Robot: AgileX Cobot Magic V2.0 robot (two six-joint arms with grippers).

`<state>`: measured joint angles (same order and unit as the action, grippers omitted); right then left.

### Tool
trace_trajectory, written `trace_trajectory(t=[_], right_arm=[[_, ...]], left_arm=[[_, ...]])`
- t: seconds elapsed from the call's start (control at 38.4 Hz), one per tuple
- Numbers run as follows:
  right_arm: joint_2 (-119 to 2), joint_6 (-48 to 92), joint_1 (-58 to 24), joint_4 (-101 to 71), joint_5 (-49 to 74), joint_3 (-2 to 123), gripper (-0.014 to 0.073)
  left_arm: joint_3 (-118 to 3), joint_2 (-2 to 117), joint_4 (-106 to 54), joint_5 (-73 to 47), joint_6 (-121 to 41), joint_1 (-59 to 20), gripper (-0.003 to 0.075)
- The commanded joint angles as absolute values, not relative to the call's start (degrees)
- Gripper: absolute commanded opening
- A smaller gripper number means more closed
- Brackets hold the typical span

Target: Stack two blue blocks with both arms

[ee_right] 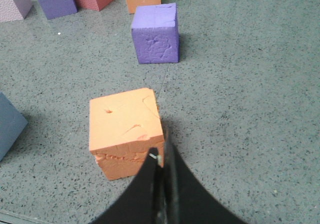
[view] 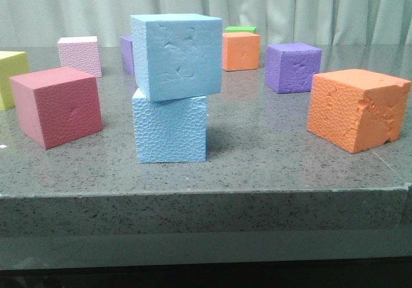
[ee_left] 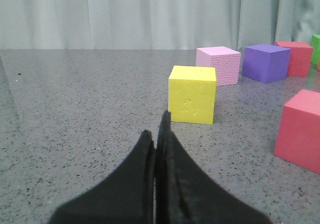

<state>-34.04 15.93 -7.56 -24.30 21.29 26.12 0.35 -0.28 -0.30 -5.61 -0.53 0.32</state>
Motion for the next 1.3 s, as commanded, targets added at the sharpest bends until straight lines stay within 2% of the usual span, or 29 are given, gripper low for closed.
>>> trace_trajectory(t=[0.0, 0.83, 0.94, 1.09, 1.28], right_arm=[[-34.1, 16.1, -7.3, -25.1, 17.3, 27.6, -0.0066], [-34.1, 16.1, -7.3, -25.1, 17.2, 27.5, -0.0066], [-33.9, 16.1, -7.3, -22.1, 13.9, 25.9, -0.0066], [-28.7, 16.0, -7.3, -18.7, 2.6, 18.9, -0.0066], [-16.7, 15.9, -5.1, -16.3, -0.3, 9.8, -0.0066]], left_arm=[[0.5, -1.4, -0.8, -0.7, 0.0, 0.5, -0.0020], [0.5, -1.4, -0.8, -0.7, 0.0, 0.5, -0.0020], [0.5, -1.4, -0.8, -0.7, 0.0, 0.5, -0.0020], [0.5, -1.4, -0.8, -0.7, 0.0, 0.5, -0.0020], [0.5, -1.4, -0.8, -0.7, 0.0, 0.5, -0.0020]])
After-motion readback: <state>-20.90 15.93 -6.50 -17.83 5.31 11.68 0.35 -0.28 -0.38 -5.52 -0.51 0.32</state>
